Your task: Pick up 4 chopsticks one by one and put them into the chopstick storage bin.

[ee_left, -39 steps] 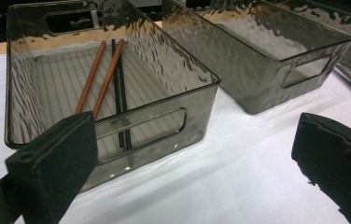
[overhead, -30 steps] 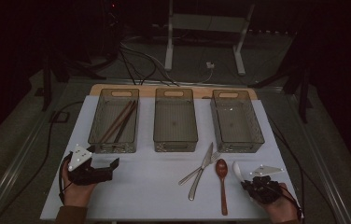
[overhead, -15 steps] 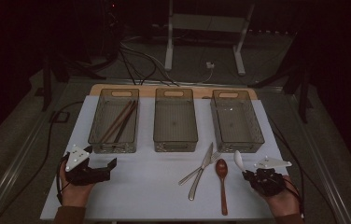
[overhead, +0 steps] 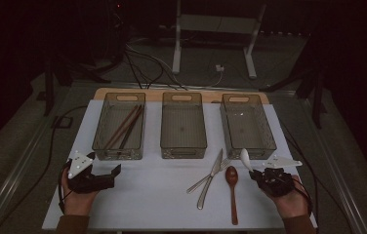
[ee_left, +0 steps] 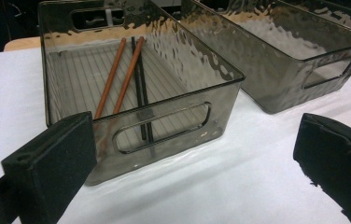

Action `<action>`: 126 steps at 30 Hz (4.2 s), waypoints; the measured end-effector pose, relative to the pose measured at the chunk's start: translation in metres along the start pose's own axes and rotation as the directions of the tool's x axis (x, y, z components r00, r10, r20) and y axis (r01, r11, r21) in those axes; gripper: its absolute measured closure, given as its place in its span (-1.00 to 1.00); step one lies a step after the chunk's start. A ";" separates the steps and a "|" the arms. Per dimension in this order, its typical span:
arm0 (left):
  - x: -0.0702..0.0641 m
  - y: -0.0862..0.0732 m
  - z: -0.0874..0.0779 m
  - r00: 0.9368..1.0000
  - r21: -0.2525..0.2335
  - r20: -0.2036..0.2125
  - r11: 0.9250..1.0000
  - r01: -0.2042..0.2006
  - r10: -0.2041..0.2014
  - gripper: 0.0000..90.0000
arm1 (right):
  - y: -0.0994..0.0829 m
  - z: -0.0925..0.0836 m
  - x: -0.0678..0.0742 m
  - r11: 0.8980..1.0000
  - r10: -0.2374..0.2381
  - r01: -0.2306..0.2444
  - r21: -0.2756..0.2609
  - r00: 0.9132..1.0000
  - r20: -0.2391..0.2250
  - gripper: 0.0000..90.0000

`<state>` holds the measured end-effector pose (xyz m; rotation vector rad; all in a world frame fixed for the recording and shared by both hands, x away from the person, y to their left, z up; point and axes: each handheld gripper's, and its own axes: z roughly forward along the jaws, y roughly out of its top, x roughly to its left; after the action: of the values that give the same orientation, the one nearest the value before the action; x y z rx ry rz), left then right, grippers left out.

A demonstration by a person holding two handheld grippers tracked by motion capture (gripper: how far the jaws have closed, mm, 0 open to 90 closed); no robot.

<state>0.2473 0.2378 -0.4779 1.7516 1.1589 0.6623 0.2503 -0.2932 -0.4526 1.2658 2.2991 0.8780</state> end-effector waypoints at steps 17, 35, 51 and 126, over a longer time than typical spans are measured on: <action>-0.003 0.000 -0.001 1.000 -0.019 -0.013 0.999 -0.026 0.026 -0.99 | 0.020 0.002 0.001 0.999 0.000 0.000 -0.043 1.000 -0.001 0.91; -0.005 0.000 -0.001 0.999 -0.036 -0.010 0.999 -0.031 0.031 -0.99 | 0.043 0.009 0.004 0.995 0.006 -0.007 -0.096 1.000 -0.011 0.91; -0.003 -0.001 -0.002 0.999 -0.046 -0.017 0.998 -0.032 0.032 -0.99 | 0.070 0.014 0.006 0.990 0.008 -0.009 -0.138 1.000 -0.014 0.91; -0.004 -0.003 0.002 0.999 -0.040 -0.001 0.998 -0.049 0.049 -0.99 | 0.146 0.101 0.033 0.990 0.009 -0.019 -0.142 0.997 -0.071 0.91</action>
<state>0.2460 0.2335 -0.4817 1.7506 1.0988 0.7102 0.3815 -0.1718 -0.4293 1.2086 2.2376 1.0873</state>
